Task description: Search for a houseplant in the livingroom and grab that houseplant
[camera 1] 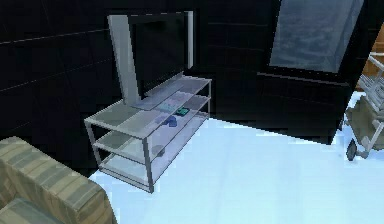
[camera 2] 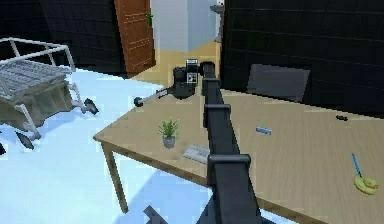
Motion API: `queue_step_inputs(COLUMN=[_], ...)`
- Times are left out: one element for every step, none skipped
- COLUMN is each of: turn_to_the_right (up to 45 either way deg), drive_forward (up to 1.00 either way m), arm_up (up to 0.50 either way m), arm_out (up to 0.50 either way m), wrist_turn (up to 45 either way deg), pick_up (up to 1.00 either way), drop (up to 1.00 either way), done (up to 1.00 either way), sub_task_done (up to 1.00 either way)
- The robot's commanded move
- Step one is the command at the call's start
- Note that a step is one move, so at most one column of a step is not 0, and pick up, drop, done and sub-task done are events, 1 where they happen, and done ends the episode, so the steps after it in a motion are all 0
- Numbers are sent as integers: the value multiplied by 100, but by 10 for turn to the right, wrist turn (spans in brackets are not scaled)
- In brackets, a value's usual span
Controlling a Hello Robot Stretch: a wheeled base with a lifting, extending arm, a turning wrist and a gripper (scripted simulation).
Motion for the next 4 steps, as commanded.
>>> queue_step_inputs(turn_to_the_right=[0, 0, 0, 0], drive_forward=[0, 0, 0, 0], arm_up=[0, -30, 0, 10], arm_out=[0, 0, 0, 0], wrist_turn=[240, 0, 0, 0], pick_up=[0, 0, 100, 0], drop=[0, 0, 0, 0], done=[0, 0, 0, 0], sub_task_done=[0, 0, 0, 0])
